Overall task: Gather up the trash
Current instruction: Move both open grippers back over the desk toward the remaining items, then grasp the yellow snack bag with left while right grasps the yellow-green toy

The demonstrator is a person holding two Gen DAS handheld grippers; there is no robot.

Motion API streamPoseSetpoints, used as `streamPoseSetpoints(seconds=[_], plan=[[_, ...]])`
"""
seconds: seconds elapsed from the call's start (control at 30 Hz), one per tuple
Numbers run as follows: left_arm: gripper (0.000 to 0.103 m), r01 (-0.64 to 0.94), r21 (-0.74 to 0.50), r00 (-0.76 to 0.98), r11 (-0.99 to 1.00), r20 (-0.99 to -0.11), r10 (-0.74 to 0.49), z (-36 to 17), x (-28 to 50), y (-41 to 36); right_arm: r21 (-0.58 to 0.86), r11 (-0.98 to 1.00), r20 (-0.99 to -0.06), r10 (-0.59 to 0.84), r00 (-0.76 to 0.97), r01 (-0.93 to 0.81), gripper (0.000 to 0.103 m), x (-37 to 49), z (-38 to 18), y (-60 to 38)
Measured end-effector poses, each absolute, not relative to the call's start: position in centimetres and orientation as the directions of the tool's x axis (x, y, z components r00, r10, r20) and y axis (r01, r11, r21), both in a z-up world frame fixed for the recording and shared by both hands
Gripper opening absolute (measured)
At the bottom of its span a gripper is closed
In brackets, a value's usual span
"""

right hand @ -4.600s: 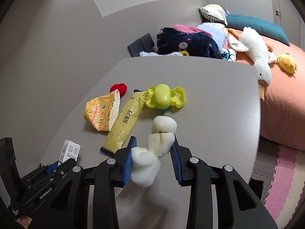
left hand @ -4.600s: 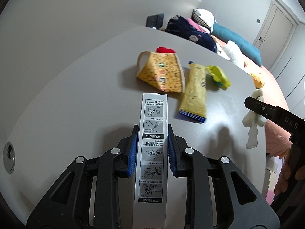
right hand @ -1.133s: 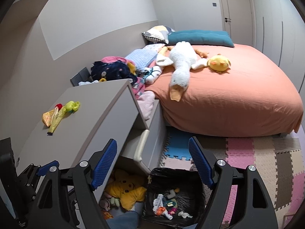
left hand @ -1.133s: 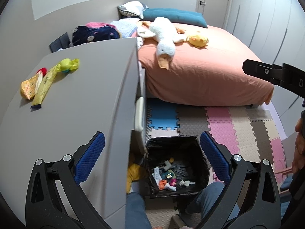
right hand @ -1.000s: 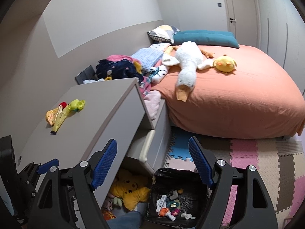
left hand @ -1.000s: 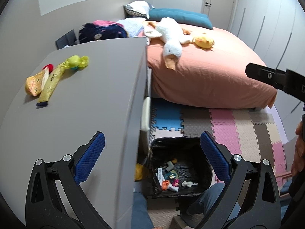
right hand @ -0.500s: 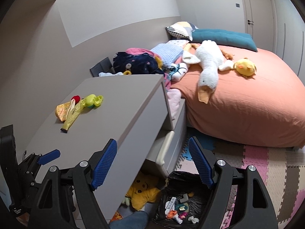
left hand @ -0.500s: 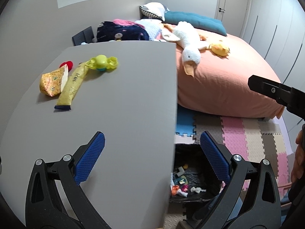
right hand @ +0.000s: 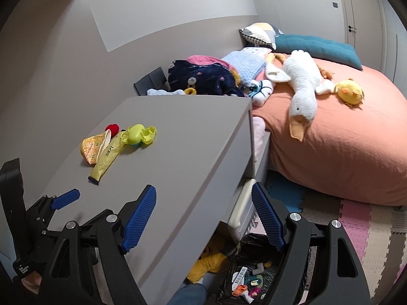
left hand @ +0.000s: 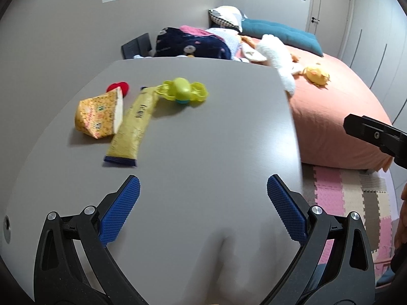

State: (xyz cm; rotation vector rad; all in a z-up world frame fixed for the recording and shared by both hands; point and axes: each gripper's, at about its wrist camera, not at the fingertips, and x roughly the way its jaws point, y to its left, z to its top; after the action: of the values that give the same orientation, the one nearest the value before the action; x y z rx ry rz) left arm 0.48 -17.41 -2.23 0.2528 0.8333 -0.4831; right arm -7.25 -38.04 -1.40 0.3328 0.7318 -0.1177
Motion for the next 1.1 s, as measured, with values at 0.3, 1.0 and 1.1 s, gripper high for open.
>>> streamPoseSetpoints(seconds=[0.3,1.0,1.1], plan=[[0.097,0.462,0.038,0.574,0.886,-0.774,-0.267,-3.5,4.7,-15.3,0.268,0.948,-0.689,0.064,0.722,0.172,0.078,-2.6,-2.2,-36.5],[0.074,0.465,0.008,0.516,0.885,-0.815,-0.264,-5.3,12.6,-14.9,0.244,0.967,-0.727,0.13,0.674,0.078,0.078,7.5,-3.4,-32.7],[0.069,0.464,0.008,0.516,0.886,-0.815,-0.263,-5.2,13.4,-14.9,0.259,0.963,-0.73,0.141,0.668,0.079,0.078,8.6,-3.6,-32.3]])
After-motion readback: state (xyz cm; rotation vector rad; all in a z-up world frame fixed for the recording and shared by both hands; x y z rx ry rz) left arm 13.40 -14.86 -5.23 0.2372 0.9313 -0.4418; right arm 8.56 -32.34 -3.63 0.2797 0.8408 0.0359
